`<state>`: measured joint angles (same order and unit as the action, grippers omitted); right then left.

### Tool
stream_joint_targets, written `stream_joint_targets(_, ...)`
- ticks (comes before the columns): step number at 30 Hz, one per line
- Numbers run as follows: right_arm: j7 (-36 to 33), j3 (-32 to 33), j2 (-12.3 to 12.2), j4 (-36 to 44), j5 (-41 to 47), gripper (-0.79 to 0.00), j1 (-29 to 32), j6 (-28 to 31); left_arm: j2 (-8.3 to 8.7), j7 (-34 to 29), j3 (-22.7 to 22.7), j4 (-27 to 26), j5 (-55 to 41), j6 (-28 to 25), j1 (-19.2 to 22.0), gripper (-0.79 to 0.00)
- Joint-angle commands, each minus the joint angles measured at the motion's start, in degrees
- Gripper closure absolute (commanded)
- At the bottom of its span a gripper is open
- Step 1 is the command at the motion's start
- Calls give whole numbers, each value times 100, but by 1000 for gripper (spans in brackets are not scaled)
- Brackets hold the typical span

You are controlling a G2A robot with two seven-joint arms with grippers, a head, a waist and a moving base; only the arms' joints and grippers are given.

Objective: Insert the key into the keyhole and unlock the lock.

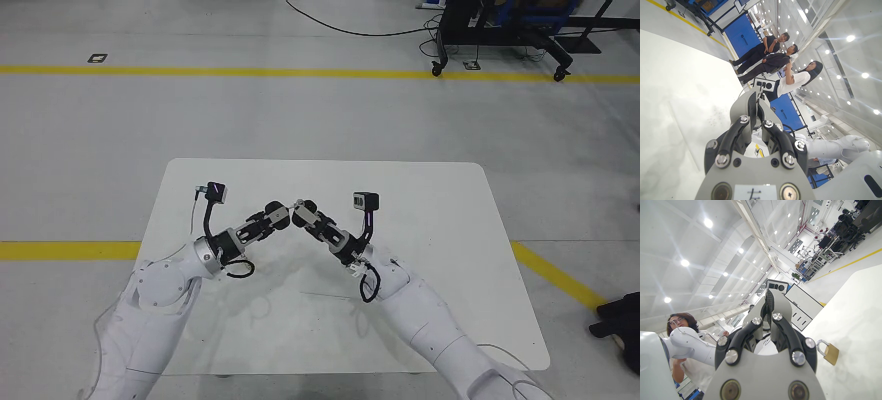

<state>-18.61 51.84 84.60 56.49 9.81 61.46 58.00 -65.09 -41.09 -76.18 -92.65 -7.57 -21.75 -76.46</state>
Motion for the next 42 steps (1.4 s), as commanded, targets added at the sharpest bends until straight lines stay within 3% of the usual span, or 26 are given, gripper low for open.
stream_joint_targets(1,-3,5,2,6,-6,-169,9,0,3,-2,-10,-8,-40,-44,-14,0)
stream_joint_targets(5,-2,22,8,37,-24,-271,31,0,14,-23,-39,-27,-101,-110,-41,0)
stream_joint_targets(11,21,75,7,137,-63,-286,101,0,24,10,-62,-46,-159,-151,-77,0)
stream_joint_targets(12,24,88,5,169,-54,-323,122,0,24,28,-64,-51,-163,-156,-82,0)
stream_joint_targets(13,32,114,0,191,-61,-403,141,0,23,67,-65,-51,-180,-152,-93,0)
stream_joint_targets(14,102,174,-6,210,-60,-785,161,0,20,156,-78,-50,-222,-156,-108,0)
stream_joint_targets(27,83,245,-29,257,-299,-785,130,-70,16,332,-107,-213,-412,76,-218,0)
stream_joint_targets(30,-714,405,-176,416,-709,-785,8,-392,80,2,-311,-395,-210,217,-340,0)
stream_joint_targets(32,-1610,598,-337,518,-709,-785,-25,-655,140,-471,-470,-518,-97,336,-422,0)
stream_joint_targets(37,-4329,1048,-703,1327,722,-757,113,-1774,251,-1208,-785,-901,53,455,-679,0)
stream_joint_targets(38,-4555,1189,-757,1435,906,-634,158,-1890,263,-1290,-812,-972,27,466,-728,0)
stream_joint_targets(39,-4705,1279,-796,1532,1031,-366,209,-2000,272,-1347,-834,-1033,-18,471,-773,0)
stream_joint_targets(42,-4885,1405,-873,1733,960,-336,260,-2272,295,-1433,-862,-1178,-24,442,-874,0)
